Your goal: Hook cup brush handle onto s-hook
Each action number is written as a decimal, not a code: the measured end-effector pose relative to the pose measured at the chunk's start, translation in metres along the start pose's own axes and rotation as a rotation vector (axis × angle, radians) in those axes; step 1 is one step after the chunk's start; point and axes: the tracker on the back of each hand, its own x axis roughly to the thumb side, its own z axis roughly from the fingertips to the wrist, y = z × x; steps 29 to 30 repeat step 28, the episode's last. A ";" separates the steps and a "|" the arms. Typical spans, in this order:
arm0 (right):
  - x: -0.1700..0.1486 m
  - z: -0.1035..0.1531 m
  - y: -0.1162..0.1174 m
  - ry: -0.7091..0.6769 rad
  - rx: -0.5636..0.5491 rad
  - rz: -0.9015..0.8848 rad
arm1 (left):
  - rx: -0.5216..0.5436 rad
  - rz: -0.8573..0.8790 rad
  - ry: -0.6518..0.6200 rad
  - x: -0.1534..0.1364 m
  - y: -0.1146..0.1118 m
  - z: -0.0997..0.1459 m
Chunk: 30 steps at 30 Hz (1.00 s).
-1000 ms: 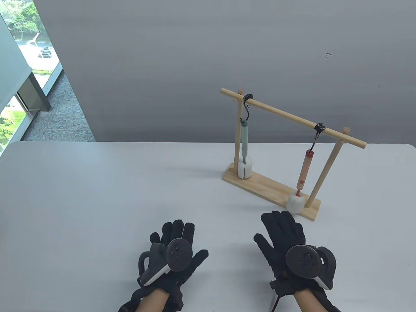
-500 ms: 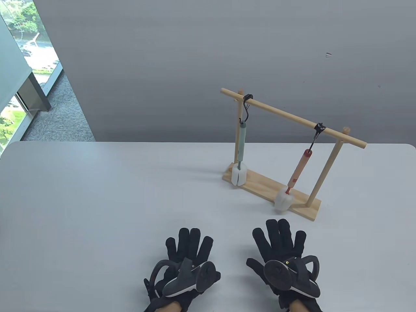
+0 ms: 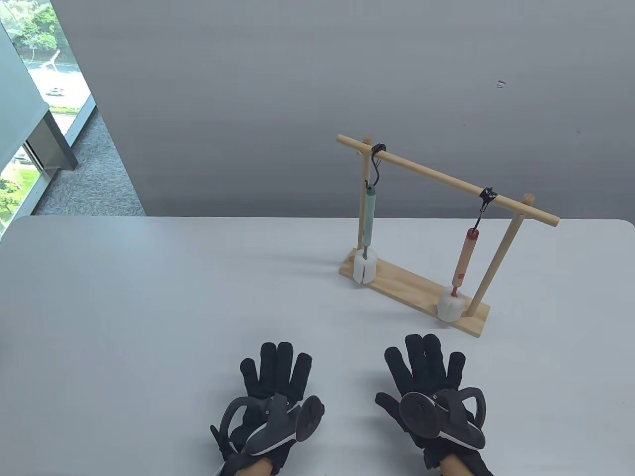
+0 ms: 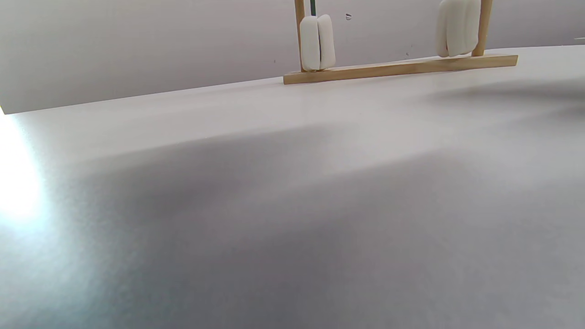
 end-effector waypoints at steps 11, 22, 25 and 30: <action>-0.003 -0.003 0.001 0.013 0.022 -0.021 | -0.027 -0.068 -0.052 0.005 -0.005 0.004; -0.003 -0.003 0.001 0.021 0.031 -0.019 | -0.037 -0.093 -0.062 0.007 -0.004 0.006; -0.004 -0.003 0.002 0.027 0.033 -0.019 | -0.039 -0.092 -0.065 0.007 -0.005 0.006; -0.004 -0.003 0.002 0.034 0.040 -0.021 | -0.053 -0.102 -0.070 0.008 -0.006 0.006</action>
